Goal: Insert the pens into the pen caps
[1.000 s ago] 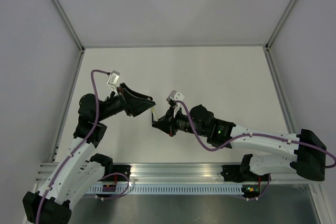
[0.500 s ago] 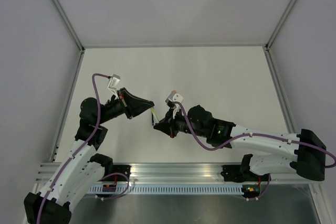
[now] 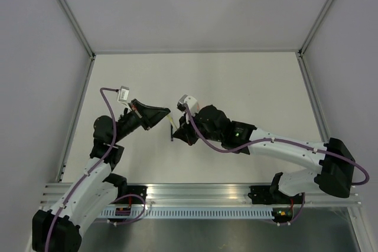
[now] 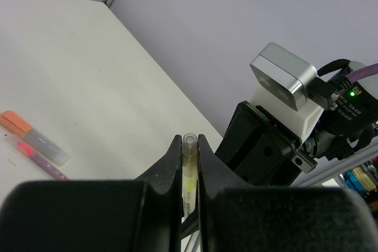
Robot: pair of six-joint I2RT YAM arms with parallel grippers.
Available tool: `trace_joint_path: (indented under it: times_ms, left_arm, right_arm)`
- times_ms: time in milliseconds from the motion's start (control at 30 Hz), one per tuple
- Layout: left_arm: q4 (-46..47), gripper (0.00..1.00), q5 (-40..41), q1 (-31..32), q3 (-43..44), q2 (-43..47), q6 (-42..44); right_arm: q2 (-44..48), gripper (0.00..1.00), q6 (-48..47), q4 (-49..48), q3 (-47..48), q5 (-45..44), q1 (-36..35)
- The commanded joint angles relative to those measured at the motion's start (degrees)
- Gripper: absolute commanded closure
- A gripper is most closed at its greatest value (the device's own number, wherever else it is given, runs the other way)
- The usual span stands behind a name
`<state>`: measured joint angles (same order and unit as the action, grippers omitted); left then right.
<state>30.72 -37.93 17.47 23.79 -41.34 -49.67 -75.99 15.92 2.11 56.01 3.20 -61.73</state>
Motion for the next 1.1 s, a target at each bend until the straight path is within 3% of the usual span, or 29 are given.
trace_joint_path:
  times_ms: [0, 300, 467, 600, 700, 767, 867, 1067]
  left_arm:
    - [-1.63, 0.98, -8.38, 2.12, -3.4, -1.63, -2.89]
    - [-0.49, 0.98, -7.07, 2.56, -4.54, -5.06, -1.84]
    - [-3.56, 0.98, -6.98, 2.48, 0.46, -7.35, 0.8]
    - [-9.18, 0.48, -6.54, 2.3, 8.1, -9.72, 1.94]
    - [-15.76, 0.39, -4.79, 2.3, 14.16, -10.25, 3.26]
    - [-20.86, 0.03, -3.2, 2.3, 17.25, -9.11, 5.27]
    - [-27.61, 0.0, 1.53, 2.3, 18.48, -7.18, 8.09]
    - [-34.49, 0.0, 16.03, 2.3, 12.08, -2.43, 11.08]
  right_arm:
    - [-1.79, 1.0, -1.07, -12.74, 8.06, -4.43, 3.81]
    - [-5.22, 1.0, -2.82, -15.47, 12.19, 0.48, 8.82]
    - [-9.26, 1.0, -1.25, -12.48, 11.5, 9.68, 9.18]
    - [-9.62, 1.0, 0.95, -14.24, 2.82, 9.81, 9.26]
    - [-7.69, 1.0, 2.88, -12.75, -0.72, 5.87, 10.05]
    - [-6.11, 1.0, 4.2, -11.69, -4.4, 3.4, 11.19]
    - [-7.67, 1.0, 7.62, -9.6, -7.14, 0.06, 11.9]
    - [-21.27, 1.0, 16.14, -0.29, 1.37, -8.38, 11.9]
